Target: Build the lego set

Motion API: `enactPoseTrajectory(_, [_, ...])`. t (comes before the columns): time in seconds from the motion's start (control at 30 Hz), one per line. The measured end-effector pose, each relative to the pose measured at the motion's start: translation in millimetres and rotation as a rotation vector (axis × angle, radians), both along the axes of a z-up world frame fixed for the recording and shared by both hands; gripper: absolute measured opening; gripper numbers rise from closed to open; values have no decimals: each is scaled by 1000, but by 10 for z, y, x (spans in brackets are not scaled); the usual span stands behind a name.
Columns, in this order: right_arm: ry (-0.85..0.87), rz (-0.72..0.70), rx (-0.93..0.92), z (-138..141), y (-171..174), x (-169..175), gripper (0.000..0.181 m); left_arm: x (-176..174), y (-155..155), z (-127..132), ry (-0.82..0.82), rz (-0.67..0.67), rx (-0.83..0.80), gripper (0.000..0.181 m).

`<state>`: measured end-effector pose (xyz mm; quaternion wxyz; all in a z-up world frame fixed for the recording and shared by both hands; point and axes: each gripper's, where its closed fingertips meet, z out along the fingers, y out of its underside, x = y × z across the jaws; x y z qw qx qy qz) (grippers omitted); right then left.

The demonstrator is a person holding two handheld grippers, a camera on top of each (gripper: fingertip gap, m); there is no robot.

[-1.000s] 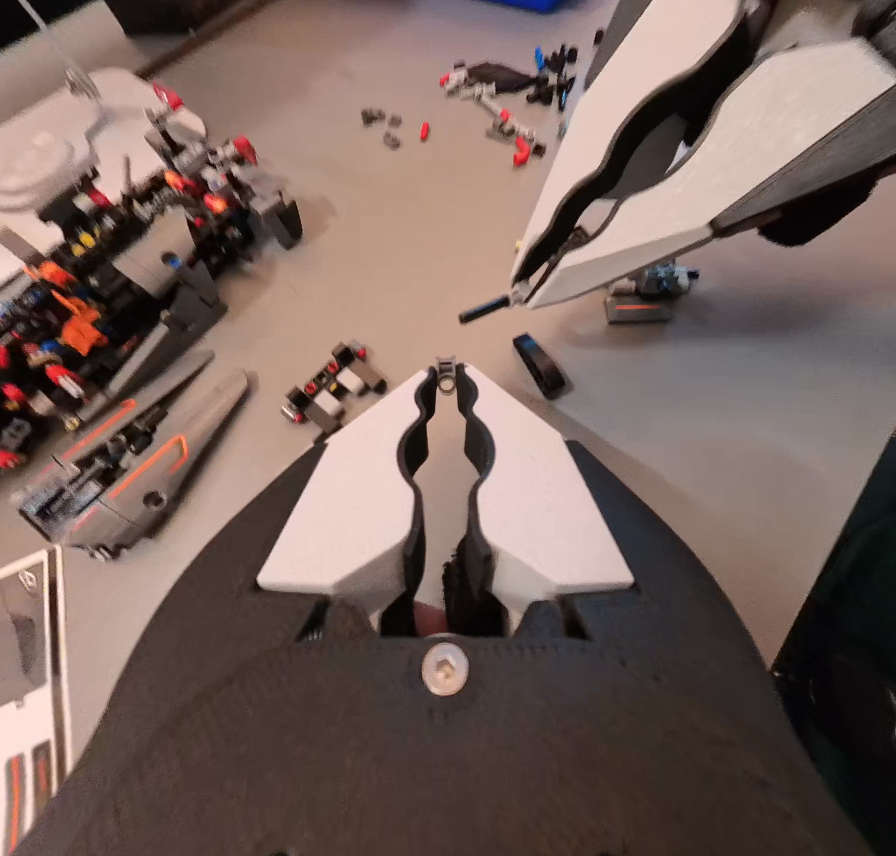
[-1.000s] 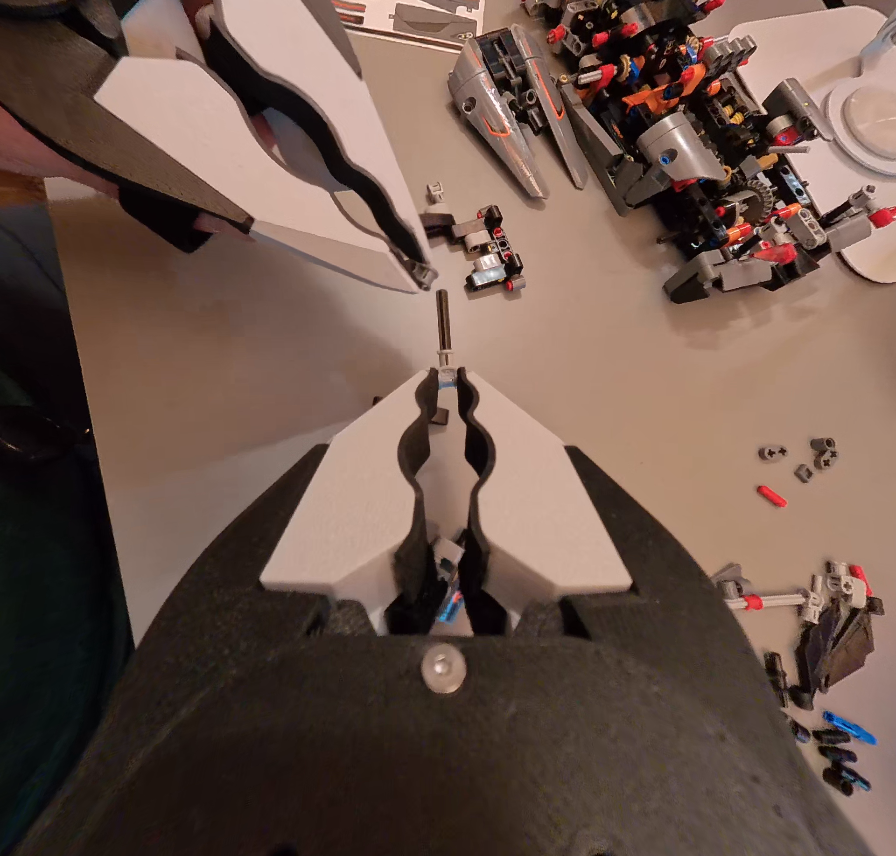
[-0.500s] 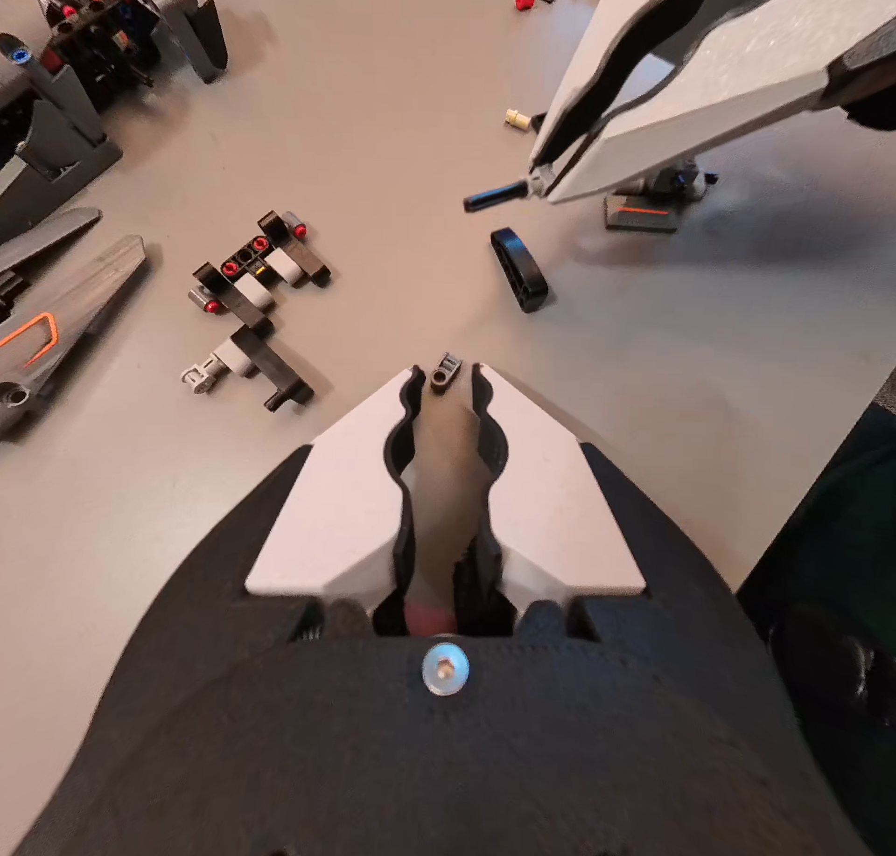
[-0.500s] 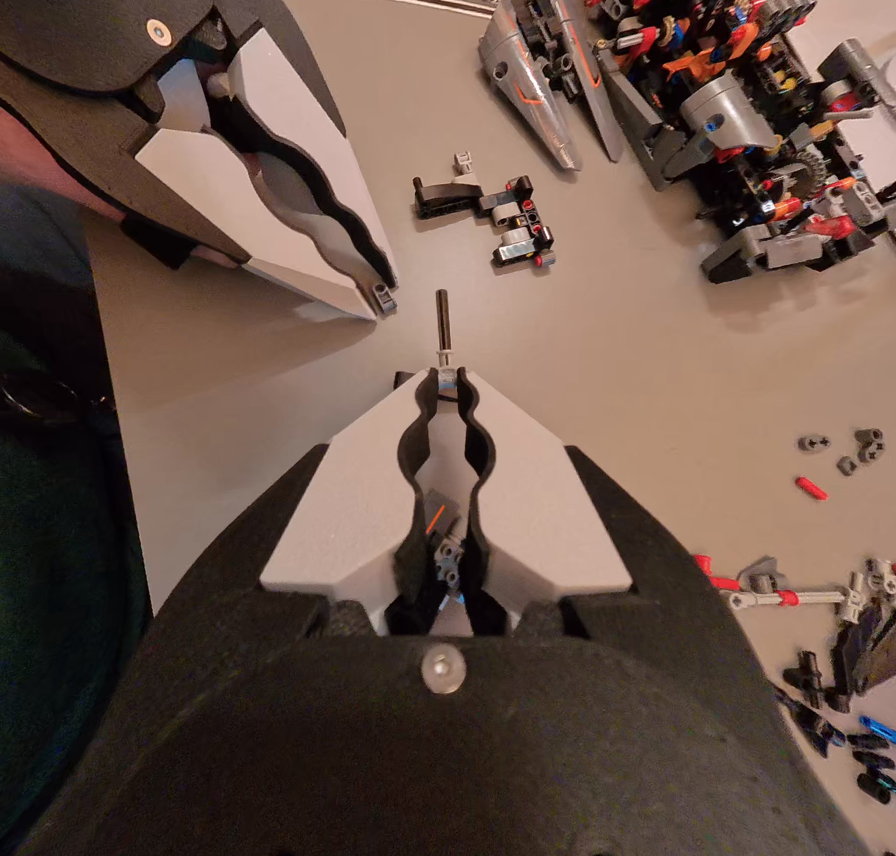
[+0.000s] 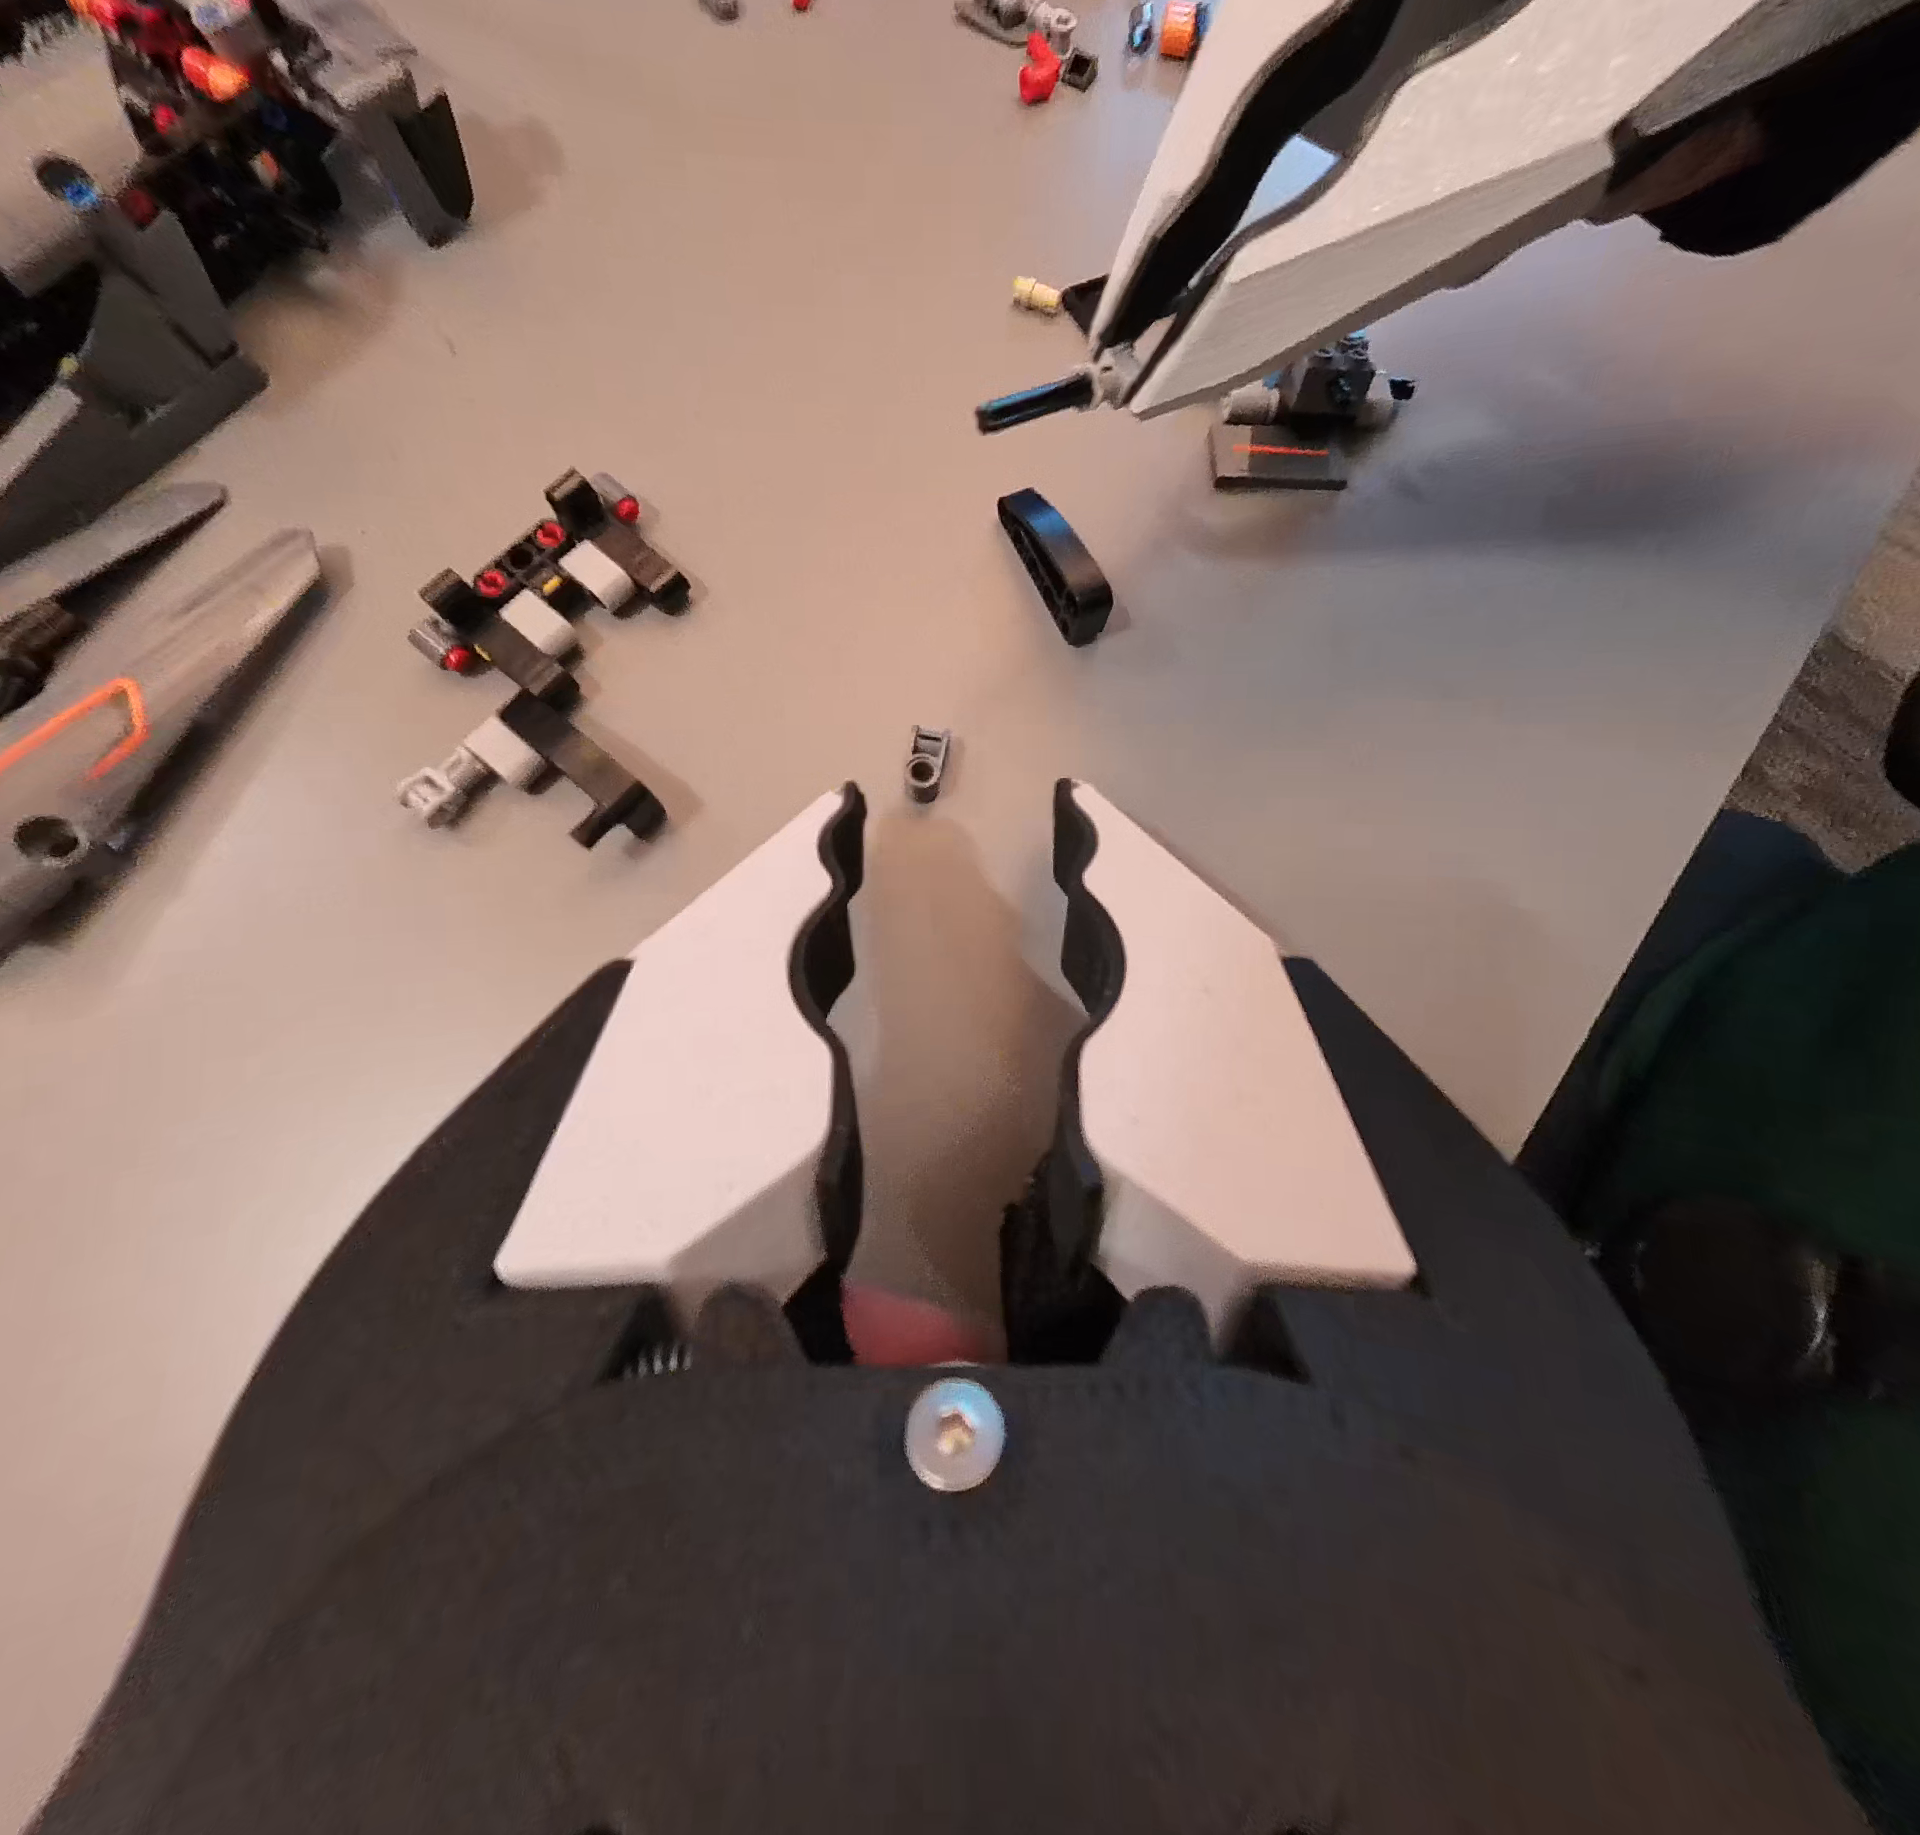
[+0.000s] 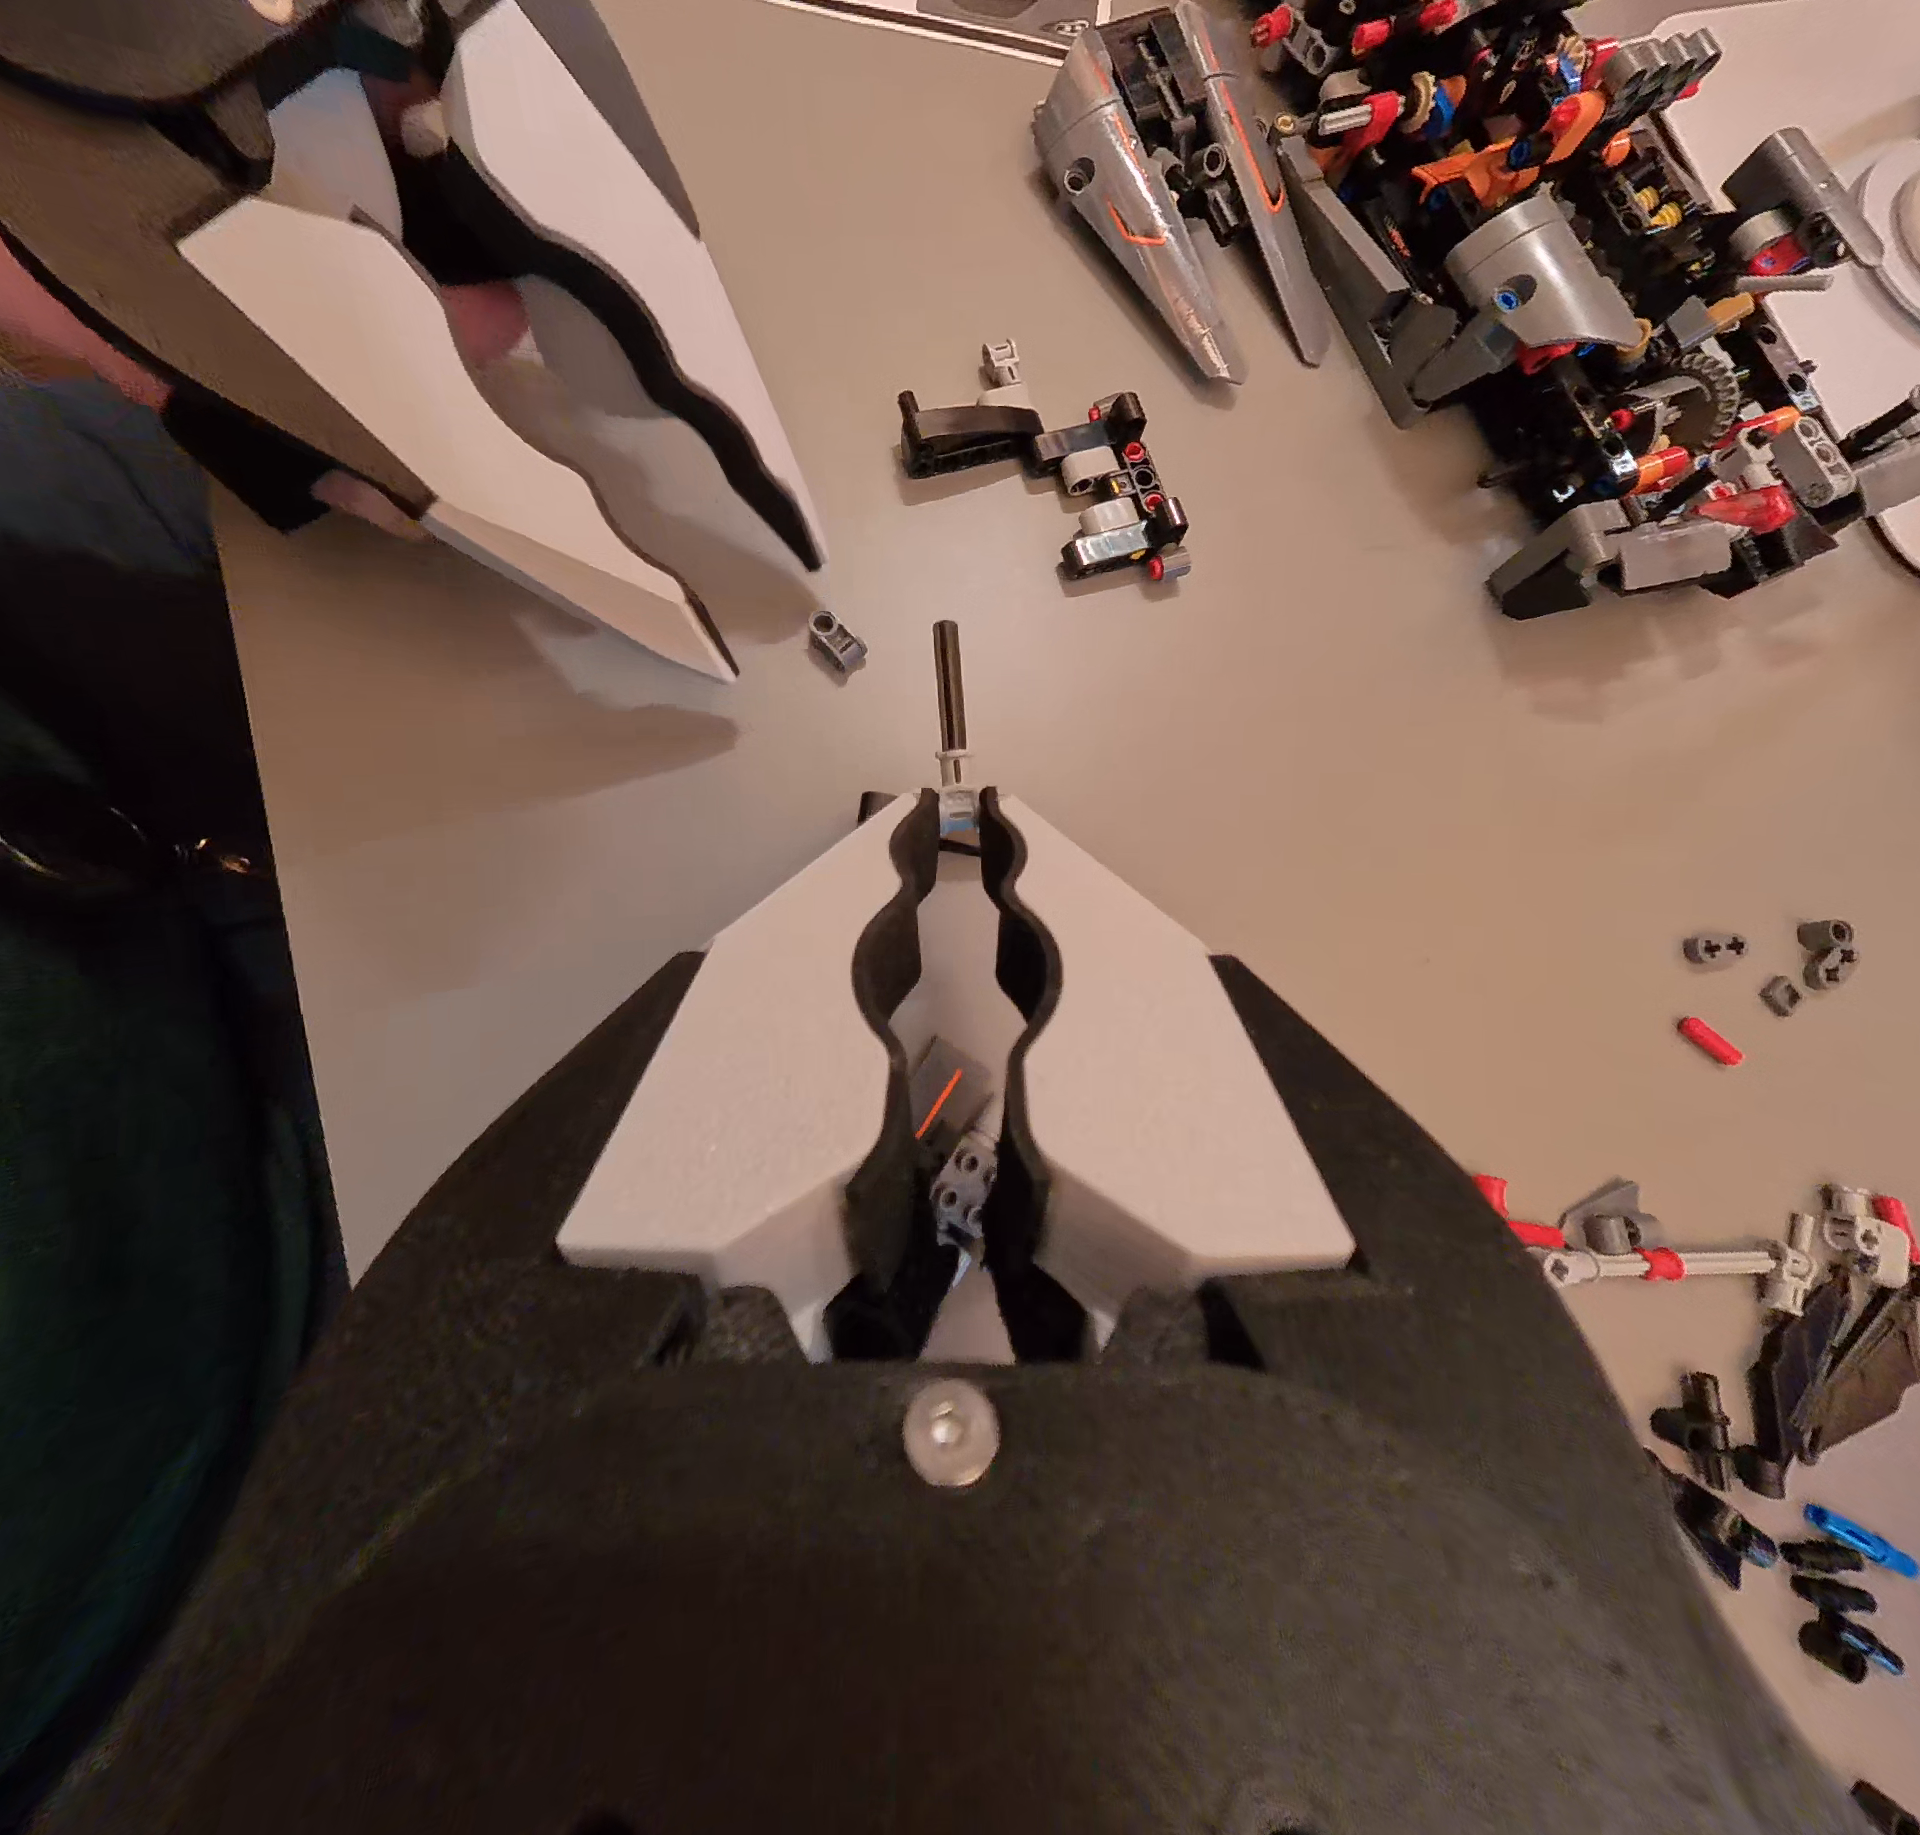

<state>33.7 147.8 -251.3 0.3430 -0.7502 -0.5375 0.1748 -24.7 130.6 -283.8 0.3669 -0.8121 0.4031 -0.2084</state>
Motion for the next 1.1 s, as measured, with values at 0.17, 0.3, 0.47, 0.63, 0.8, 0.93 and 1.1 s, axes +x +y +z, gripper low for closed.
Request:
enactPoseTrajectory(0.17, [-8,0,7,14,-14,39,6,-27,6,141,42,-199,104,36])
enactPoseTrajectory(0.3, [-18,2,-1,-16,-33,62,6,-33,48,109,139,-373,149,37])
enactPoseTrajectory(0.47, [-24,3,-2,-20,-44,61,6,-79,96,-92,283,-466,63,26])
enactPoseTrajectory(0.63, [-7,-5,-6,-16,-28,77,6,-13,5,-142,219,-444,2,28])
enactPoseTrajectory(0.8, [-9,4,-9,-40,-13,75,6,136,-200,-100,153,-471,-42,27])
enactPoseTrajectory(0.93, [-7,-1,-5,-26,-10,105,6,74,-31,-27,175,-405,12,30])
enactPoseTrajectory(1.1, [-2,-14,-5,-22,-20,153,6,52,47,-58,231,-344,15,30])
